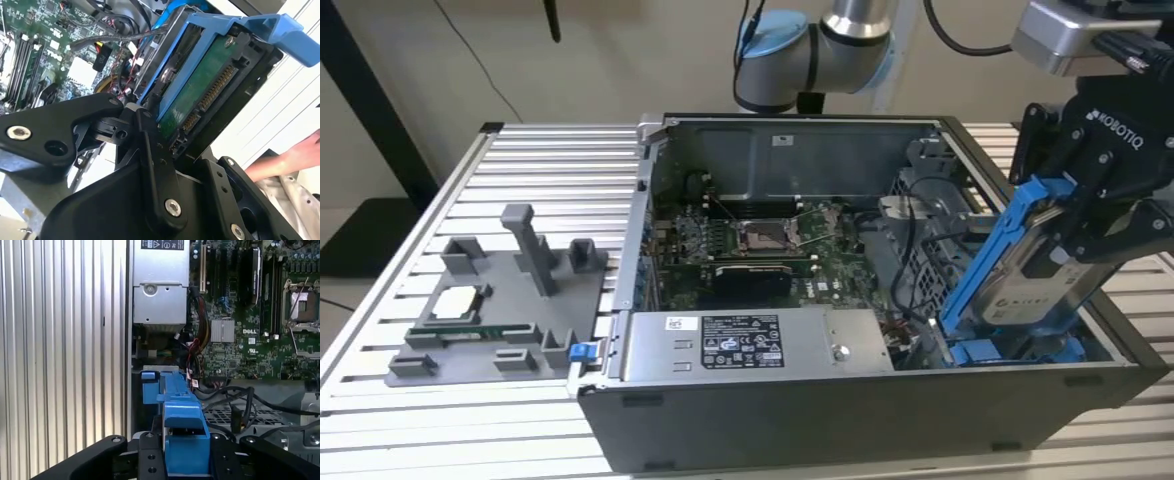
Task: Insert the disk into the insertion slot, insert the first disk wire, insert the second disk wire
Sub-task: 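Insert the disk into the insertion slot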
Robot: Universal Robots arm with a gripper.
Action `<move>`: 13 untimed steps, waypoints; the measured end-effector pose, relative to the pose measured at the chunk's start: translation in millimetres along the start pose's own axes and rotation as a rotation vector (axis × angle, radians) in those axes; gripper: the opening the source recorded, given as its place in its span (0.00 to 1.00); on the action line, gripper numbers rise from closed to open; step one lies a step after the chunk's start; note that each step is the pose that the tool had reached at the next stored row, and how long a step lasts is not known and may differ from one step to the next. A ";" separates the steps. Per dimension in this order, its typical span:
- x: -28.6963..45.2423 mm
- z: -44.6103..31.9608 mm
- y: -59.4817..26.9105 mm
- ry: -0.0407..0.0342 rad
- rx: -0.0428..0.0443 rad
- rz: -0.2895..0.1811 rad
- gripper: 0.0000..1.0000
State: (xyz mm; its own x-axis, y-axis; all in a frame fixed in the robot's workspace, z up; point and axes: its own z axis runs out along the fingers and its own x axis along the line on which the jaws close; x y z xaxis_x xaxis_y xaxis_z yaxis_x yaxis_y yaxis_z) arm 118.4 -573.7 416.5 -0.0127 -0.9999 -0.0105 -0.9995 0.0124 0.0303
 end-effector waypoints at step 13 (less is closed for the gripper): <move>0.1 17.1 -2.0 -0.0076 0.0001 0.000 0.00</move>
State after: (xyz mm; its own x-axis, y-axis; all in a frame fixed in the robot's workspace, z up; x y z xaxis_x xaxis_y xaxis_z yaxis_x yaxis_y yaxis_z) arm 119.9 -573.7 399.3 -0.0128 -0.9998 -0.0181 -0.9995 0.0122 0.0302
